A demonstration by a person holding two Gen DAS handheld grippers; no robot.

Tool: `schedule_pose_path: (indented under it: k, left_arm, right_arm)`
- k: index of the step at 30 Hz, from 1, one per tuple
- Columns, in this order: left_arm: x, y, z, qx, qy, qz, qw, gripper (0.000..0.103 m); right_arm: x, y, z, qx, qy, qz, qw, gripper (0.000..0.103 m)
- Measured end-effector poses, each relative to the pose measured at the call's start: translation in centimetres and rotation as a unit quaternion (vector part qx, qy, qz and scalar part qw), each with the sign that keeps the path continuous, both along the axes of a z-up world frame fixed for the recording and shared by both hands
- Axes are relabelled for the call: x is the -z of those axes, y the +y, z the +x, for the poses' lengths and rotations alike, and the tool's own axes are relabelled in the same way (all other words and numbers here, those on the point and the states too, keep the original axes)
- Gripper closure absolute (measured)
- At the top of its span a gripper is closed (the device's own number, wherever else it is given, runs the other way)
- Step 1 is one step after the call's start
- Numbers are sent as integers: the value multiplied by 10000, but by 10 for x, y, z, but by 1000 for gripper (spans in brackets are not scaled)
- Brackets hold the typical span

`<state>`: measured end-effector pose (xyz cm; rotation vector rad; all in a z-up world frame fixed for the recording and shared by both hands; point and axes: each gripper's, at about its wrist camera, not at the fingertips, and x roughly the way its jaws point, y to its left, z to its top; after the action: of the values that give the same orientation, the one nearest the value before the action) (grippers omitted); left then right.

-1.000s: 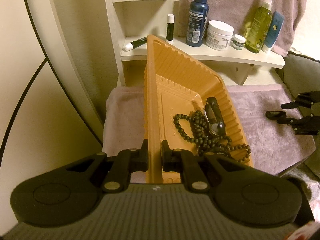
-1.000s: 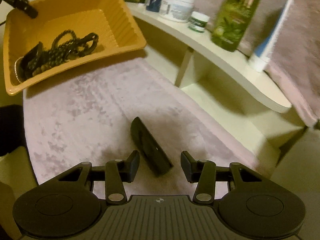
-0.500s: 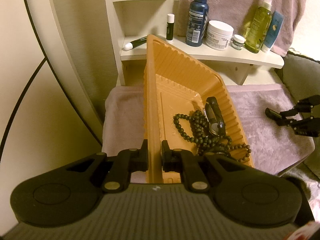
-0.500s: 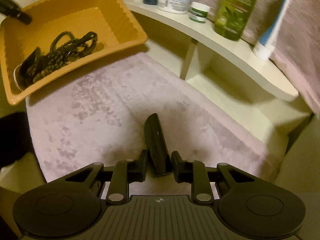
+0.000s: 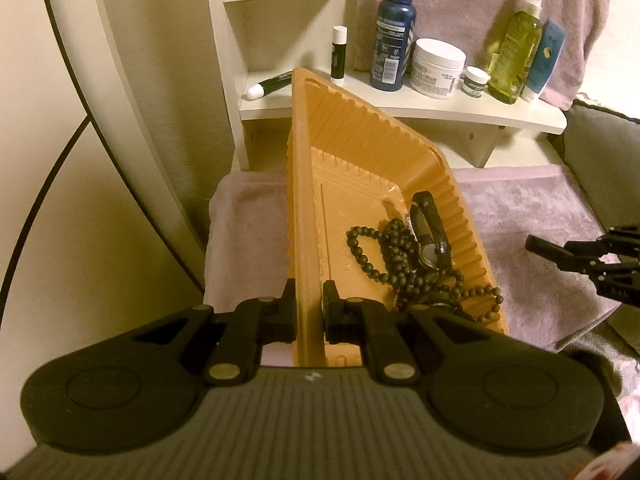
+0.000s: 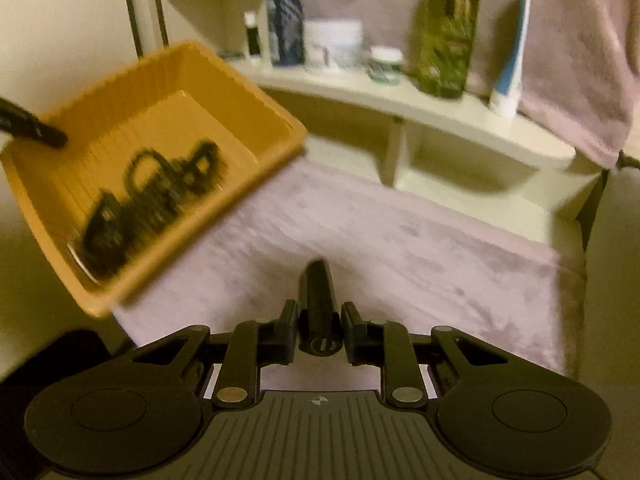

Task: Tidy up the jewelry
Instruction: 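Carry the black piece over the tray and lower it in with the right gripper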

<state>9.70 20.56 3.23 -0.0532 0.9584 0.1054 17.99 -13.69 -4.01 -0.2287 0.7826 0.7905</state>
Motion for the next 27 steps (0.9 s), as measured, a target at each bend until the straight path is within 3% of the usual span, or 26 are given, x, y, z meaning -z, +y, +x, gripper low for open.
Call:
schedule_pose_path:
  k: [14, 27]
  left_arm:
    - [2, 4, 2, 104, 108, -5, 9999, 92]
    - [12, 19, 5, 150, 246, -230, 9993, 92]
  right_arm:
    - [-55, 89, -51, -411, -151, 722, 9964, 80]
    - [-48, 135, -46, -502, 66, 659, 9965, 80]
